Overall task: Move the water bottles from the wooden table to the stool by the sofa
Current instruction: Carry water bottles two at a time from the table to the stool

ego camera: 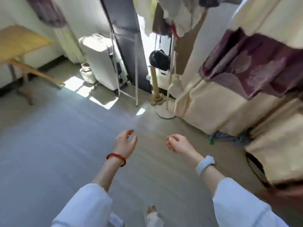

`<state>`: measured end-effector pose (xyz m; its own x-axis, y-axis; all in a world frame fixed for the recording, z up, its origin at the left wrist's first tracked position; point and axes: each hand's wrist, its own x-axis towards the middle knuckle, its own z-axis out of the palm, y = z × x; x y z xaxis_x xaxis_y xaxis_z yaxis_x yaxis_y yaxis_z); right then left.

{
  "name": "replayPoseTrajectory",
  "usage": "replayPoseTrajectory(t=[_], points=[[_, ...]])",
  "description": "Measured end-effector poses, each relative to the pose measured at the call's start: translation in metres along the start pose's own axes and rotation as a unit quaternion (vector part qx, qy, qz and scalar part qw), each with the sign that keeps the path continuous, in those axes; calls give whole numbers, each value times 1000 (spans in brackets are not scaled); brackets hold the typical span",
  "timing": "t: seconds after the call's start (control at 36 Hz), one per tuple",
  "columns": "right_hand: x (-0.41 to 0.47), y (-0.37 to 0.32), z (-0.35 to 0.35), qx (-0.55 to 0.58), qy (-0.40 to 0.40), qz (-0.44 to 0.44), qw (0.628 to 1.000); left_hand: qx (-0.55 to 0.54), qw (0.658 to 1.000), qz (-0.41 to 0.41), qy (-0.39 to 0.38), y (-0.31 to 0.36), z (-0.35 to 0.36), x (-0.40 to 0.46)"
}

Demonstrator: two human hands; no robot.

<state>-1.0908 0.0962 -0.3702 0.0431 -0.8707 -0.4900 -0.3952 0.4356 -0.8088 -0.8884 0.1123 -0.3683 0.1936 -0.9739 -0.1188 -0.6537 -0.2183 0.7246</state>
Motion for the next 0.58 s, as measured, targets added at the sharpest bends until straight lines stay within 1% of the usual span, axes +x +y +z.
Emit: replayPoseTrajectory(t=[0.08,0.17,0.33,0.47,0.58], points=[[48,-62,50,-42,-53,-44,997,12,998,-28,54,-30,-61,46],[88,-118,88,-76,-89,-88,989,5,995,-45,93,-52,-107,86],[183,-211,147,-140,-107,-170,970,-12,987,-64,148,-86,-162,185],[275,-288,193,-146,-123,-191,963,-21,981,-65,179,-106,-209,287],[350,-366,240,-136,-145,-223,954,-34,972,-82,216,-117,-269,374]])
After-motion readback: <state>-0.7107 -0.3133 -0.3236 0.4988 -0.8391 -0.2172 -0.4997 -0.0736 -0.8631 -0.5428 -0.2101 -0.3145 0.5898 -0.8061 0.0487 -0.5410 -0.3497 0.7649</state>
